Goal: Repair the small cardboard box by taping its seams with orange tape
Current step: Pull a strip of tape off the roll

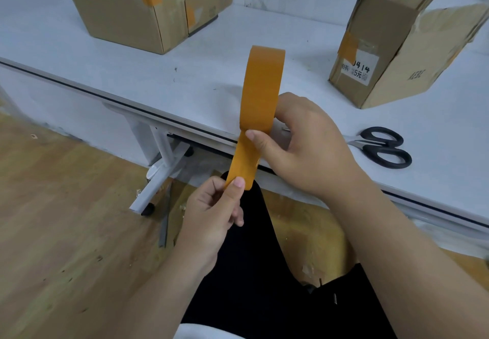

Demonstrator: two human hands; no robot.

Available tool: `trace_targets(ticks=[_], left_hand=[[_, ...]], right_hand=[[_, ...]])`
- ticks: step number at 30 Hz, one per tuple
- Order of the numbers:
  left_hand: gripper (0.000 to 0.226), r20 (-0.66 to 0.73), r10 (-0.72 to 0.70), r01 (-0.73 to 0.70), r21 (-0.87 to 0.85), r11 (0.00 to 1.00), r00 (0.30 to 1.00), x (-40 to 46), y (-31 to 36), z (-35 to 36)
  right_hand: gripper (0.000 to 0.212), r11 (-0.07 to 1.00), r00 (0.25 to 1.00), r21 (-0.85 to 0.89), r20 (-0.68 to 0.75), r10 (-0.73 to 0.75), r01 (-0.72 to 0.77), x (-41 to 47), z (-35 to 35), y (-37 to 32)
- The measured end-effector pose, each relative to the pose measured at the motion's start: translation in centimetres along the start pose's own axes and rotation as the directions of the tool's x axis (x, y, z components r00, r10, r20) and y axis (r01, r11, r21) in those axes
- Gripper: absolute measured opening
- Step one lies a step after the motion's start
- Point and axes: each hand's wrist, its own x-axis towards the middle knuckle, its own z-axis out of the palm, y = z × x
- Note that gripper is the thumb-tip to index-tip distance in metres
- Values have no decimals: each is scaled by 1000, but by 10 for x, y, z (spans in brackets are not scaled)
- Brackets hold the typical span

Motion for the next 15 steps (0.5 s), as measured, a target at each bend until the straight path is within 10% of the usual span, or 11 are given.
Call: trace_targets(ticks=[15], left_hand=[[29,78,-70,59,138,989,994,40,-6,9]], right_hand=[[27,998,999,-54,13,33,-32,0,1,0]])
